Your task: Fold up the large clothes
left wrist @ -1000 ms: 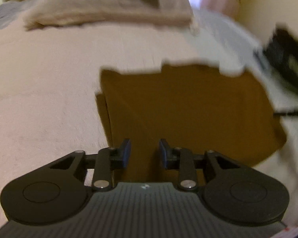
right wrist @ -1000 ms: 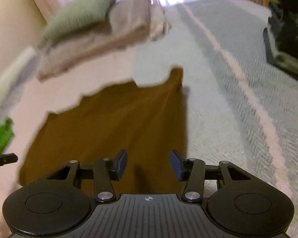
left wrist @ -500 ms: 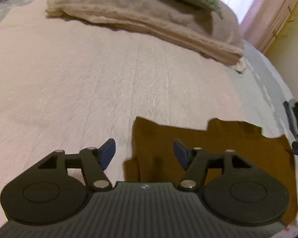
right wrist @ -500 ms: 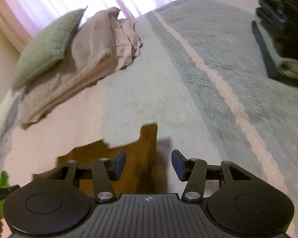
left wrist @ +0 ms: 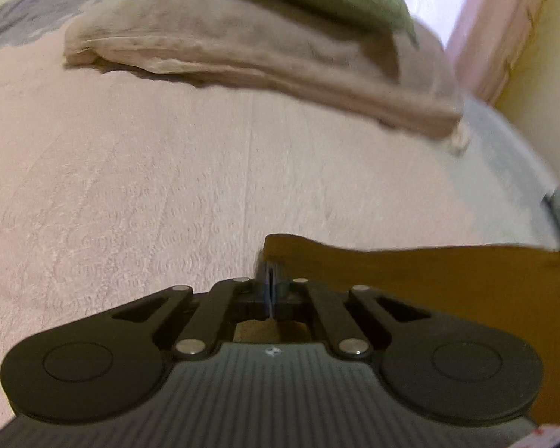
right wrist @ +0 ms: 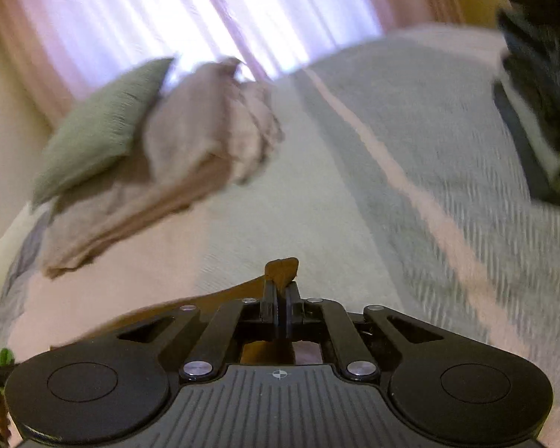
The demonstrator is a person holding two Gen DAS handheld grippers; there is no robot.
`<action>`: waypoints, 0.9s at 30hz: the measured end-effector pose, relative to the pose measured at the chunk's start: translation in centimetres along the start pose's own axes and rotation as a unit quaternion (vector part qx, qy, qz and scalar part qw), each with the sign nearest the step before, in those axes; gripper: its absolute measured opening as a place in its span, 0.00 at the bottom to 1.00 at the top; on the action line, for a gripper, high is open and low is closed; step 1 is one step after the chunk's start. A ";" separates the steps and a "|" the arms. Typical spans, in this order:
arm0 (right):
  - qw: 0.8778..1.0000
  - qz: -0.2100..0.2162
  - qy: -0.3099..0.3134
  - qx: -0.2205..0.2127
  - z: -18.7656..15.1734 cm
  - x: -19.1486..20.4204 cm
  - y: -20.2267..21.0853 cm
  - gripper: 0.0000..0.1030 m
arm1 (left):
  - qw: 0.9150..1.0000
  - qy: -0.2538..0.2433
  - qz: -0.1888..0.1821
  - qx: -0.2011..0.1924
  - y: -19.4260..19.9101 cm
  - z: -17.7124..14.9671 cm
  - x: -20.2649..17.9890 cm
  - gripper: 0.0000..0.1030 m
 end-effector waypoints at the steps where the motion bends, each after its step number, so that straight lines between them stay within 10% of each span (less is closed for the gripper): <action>1: 1.000 -0.013 0.002 0.012 -0.7 -0.4 -0.6 0.00 | 1.000 -0.019 0.008 0.012 -0.5 -0.7 -0.2 0.00; 4: 0.997 -0.054 0.016 0.058 -2.2 -1.1 -1.8 0.07 | 0.997 -0.055 0.031 0.049 -1.4 -2.2 -0.4 0.04; 7: 0.991 -0.095 0.069 0.059 -1.3 -0.4 -0.7 0.45 | 0.996 -0.033 0.067 0.044 0.2 -0.9 0.6 0.26; 12: 0.982 -0.067 0.178 0.000 -0.3 6.3 5.7 0.45 | 0.998 -0.008 0.055 0.004 7.5 1.0 -1.7 0.26; 17: 0.960 0.057 0.258 0.092 -10.1 13.4 10.9 0.45 | 0.996 -0.068 0.006 0.061 12.0 -5.8 -7.2 0.26; 21: 0.934 -0.012 0.336 0.120 -14.1 8.6 11.9 0.45 | 0.992 -0.082 0.040 0.085 12.8 -10.2 -5.3 0.25; 27: 0.953 -0.062 0.277 0.102 -10.4 5.5 15.1 0.45 | 0.990 -0.069 0.088 0.087 16.0 -8.2 -4.5 0.24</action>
Point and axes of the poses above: each gripper's, at about its wrist camera, not at the fingertips, and y roughly against the way its jaws point, x to its left, z to its top, the point moved 10 cm from there along -y, roughly the way its jaws point, and after that the axes turned 15 degrees about -x, right-handed, at the moved point
